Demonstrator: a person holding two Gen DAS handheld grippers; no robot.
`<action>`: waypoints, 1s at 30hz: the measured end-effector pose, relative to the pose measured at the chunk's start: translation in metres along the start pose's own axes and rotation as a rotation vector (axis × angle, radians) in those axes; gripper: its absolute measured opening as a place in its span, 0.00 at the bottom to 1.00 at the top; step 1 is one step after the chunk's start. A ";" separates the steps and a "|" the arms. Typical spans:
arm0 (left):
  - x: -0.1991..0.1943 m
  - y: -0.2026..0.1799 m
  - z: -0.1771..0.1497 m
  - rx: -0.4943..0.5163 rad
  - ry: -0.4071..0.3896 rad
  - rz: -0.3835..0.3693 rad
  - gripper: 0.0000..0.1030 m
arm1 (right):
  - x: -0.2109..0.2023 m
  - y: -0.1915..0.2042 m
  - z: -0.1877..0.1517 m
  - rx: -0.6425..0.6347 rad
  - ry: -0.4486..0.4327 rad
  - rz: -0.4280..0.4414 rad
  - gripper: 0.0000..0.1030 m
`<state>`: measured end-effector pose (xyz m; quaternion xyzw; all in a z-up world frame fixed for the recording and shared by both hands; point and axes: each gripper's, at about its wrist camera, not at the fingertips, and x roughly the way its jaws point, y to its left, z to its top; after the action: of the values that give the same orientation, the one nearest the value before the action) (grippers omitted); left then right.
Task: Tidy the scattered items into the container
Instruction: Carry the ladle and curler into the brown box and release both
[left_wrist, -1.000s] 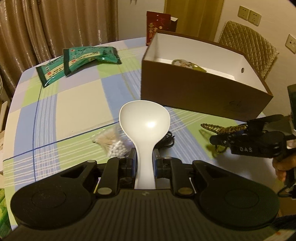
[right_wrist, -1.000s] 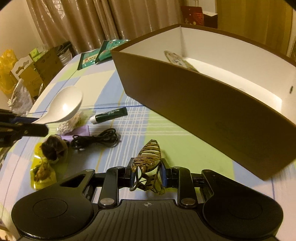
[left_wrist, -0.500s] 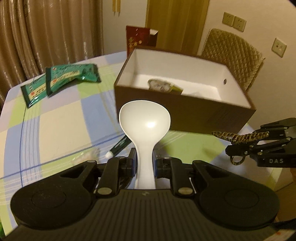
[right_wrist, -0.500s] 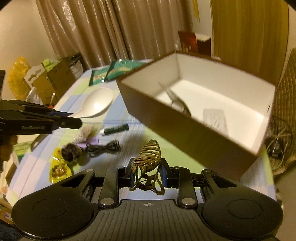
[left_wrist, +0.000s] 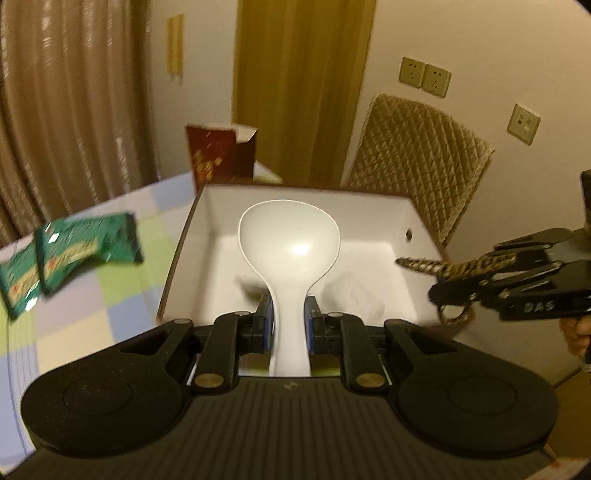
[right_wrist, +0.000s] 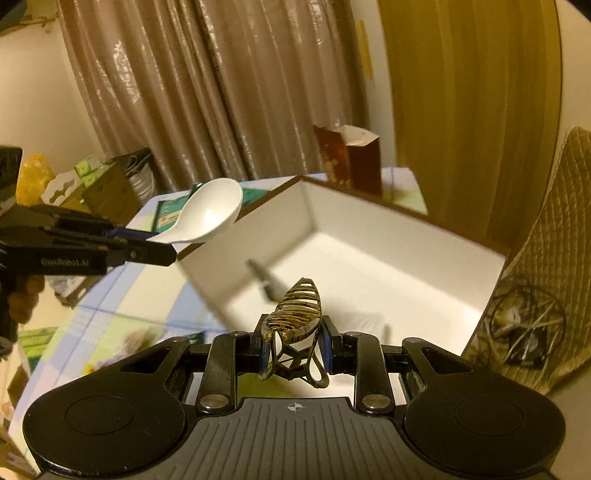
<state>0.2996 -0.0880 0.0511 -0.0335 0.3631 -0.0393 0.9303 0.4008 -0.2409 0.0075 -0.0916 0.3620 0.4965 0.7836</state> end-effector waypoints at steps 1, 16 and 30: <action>0.008 0.001 0.009 0.006 0.005 -0.009 0.13 | 0.006 -0.007 0.005 0.002 0.009 -0.005 0.23; 0.163 0.034 0.058 0.066 0.267 0.022 0.13 | 0.096 -0.071 0.043 -0.009 0.154 -0.058 0.23; 0.236 0.050 0.054 0.091 0.403 0.078 0.17 | 0.153 -0.089 0.051 -0.029 0.255 -0.063 0.23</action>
<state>0.5120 -0.0595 -0.0724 0.0312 0.5409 -0.0257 0.8401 0.5380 -0.1502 -0.0754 -0.1766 0.4487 0.4611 0.7449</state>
